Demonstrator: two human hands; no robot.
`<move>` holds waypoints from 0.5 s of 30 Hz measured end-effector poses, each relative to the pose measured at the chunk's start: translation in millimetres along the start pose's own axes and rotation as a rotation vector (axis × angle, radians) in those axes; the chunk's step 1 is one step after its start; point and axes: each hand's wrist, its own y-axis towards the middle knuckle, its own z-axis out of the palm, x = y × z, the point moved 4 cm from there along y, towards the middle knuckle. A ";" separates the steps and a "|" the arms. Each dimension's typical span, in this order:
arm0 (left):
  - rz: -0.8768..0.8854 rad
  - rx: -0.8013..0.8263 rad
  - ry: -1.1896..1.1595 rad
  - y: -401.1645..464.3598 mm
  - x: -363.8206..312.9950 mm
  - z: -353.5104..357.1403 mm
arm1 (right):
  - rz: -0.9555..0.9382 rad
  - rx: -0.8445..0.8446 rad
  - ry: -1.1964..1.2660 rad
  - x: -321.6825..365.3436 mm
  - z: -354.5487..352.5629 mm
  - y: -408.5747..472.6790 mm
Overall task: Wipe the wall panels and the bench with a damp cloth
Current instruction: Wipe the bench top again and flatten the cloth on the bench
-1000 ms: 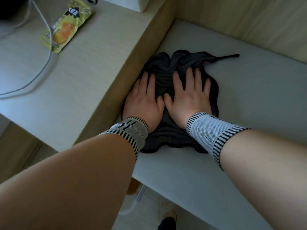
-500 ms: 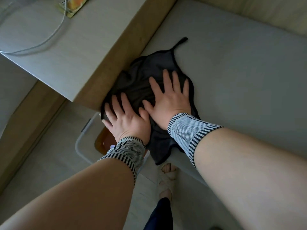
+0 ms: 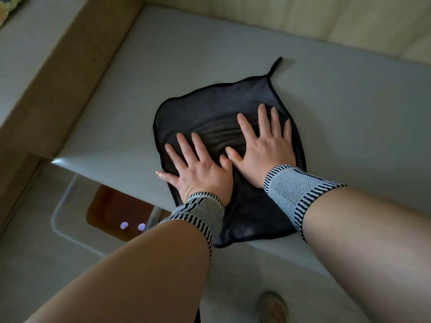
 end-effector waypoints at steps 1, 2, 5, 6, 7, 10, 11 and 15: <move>0.047 0.011 0.021 -7.2 -20.8 5.9 | 0.037 -0.005 0.005 -24.1 -1.4 -8.3; 0.086 0.019 0.037 -13.2 -38.3 11.5 | 0.067 -0.007 0.009 -45.1 -2.3 -15.5; 0.208 0.034 0.083 -37.5 -95.1 31.3 | 0.168 -0.009 0.035 -111.9 -2.3 -42.4; 0.243 0.031 0.101 -44.8 -110.4 37.1 | 0.192 -0.017 0.044 -129.6 -2.0 -51.5; 0.282 0.027 0.125 -54.1 -127.4 44.0 | 0.219 -0.029 0.054 -149.2 -1.6 -62.9; 0.395 0.021 0.180 -86.0 -173.5 64.0 | 0.306 -0.077 0.088 -202.1 0.1 -100.7; 0.433 0.025 0.192 -98.6 -188.2 71.2 | 0.342 -0.094 0.098 -219.2 0.8 -114.7; 0.580 0.052 0.230 -152.2 -235.4 99.0 | 0.477 -0.123 0.130 -276.8 6.6 -172.7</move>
